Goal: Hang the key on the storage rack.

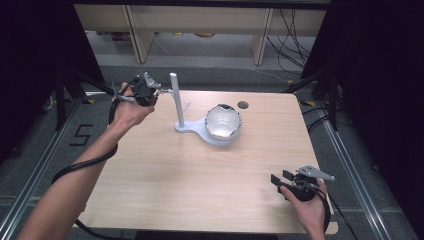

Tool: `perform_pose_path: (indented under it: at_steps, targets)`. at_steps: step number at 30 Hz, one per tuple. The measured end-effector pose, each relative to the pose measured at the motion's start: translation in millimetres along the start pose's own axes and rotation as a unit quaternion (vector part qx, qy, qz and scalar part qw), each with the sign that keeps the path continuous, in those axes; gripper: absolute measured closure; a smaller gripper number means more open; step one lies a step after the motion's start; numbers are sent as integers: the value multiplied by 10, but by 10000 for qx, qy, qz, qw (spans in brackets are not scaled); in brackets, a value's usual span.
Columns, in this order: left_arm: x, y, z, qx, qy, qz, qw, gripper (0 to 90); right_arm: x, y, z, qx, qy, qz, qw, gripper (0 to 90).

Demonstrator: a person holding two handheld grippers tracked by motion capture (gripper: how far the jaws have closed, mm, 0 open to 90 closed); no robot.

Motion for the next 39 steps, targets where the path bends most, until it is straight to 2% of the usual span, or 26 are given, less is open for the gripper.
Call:
perform_pose_path:
  at_steps: [2,4,6,7,13,15,19,21,22,24,25,27,30,31,32,35,39]
  targets:
    - [-4,12,-12,4,18,14,10000,852,3,-3,-2,-44,-4,-49,10000,442]
    - [-4,24,-17,27,61,8,10000,852,13,-5,-20,-50,109,-64,9999,443]
    - [-4,45,-30,46,109,28,9999,853,5,-1,-2,-60,14,-48,10000,442]
    - [-4,48,-38,50,126,25,9999,853,9,-3,-9,-80,62,-78,9999,442]
    - [-22,55,-48,71,264,-23,9996,856,2,2,10,-60,31,2,10000,442]
    - [-22,65,-48,95,306,-36,9995,856,6,0,14,-55,9,-46,10000,442]
    - [-29,81,-51,86,328,-25,9994,855,6,20,23,89,-17,-14,10000,442]
    - [-36,87,-49,101,347,-34,9993,854,8,19,20,62,-36,-16,10000,442]
    - [-38,92,-45,102,354,-36,9993,852,28,11,-20,55,229,-37,9997,442]
    - [-39,104,-32,140,411,-71,9990,837,13,26,4,62,29,20,10000,442]
    - [-39,113,-24,162,417,-59,9990,822,28,14,-18,42,202,-31,9998,442]
    - [-39,128,-17,152,430,-15,9990,809,22,14,-2,139,160,-12,9998,442]
    - [-23,131,-13,163,476,5,9987,716,20,2,-17,-28,224,9,9997,442]
    - [-11,126,-8,195,470,34,9987,688,5,1,14,-63,37,2,10000,442]
    - [0,120,-4,230,483,26,9986,649,5,1,26,47,4,-16,10000,442]
    - [41,95,12,244,419,125,9987,574,2,-1,27,44,17,-12,10000,442]
    - [112,45,22,261,223,236,9991,490,-1,-3,14,20,34,29,10000,442]
Point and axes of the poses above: each handheld gripper's, and its own axes: y roughly forward along the jaws, x roughly out of its underside, z roughly to its right, the point moved 5 cm from there along y, roughly forward along the jaws, and after that the axes turned 14 degrees about y, right-handed, at the moved point
